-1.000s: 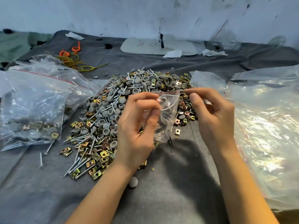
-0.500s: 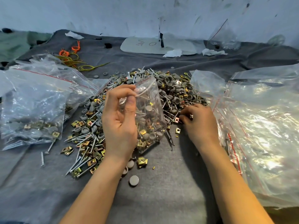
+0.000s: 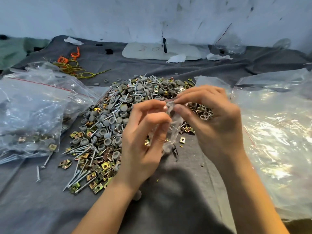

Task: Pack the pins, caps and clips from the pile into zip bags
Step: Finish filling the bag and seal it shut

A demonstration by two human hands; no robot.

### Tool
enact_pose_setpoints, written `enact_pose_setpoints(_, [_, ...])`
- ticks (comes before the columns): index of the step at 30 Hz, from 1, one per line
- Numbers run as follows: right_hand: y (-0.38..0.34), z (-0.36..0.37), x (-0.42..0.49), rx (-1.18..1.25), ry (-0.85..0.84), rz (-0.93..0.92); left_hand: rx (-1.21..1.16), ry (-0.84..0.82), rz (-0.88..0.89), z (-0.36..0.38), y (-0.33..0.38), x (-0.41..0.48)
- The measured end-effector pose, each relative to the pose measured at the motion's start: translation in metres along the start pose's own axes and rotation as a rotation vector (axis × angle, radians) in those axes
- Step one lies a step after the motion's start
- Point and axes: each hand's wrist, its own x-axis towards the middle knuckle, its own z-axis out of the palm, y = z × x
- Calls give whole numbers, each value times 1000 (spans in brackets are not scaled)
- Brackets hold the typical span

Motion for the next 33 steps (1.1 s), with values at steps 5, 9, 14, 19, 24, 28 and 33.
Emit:
enact_pose_setpoints(5, [18, -1, -3, 149, 186, 142, 5, 96, -52, 0, -1, 2])
enact_pose_setpoints(9, [37, 15, -11, -74, -127, 375, 18, 229, -105, -4, -3, 5])
enact_pose_setpoints(14, [50, 40, -21, -321, -428, 437, -5, 281, -156, -8, -6, 7])
enact_pose_setpoints(19, [58, 43, -22, -380, -418, 452, -6, 291, -161, -11, -7, 9])
enact_pose_setpoints(24, [36, 31, -15, -72, -78, 363, -24, 274, -156, -12, -7, 9])
enact_pose_setpoints(28, [4, 14, -4, 117, 154, 82, 41, 179, -23, -9, -4, 7])
enact_pose_setpoints(33, [-12, 14, 0, -9, 45, -99, 87, 96, 88, -6, -5, 3])
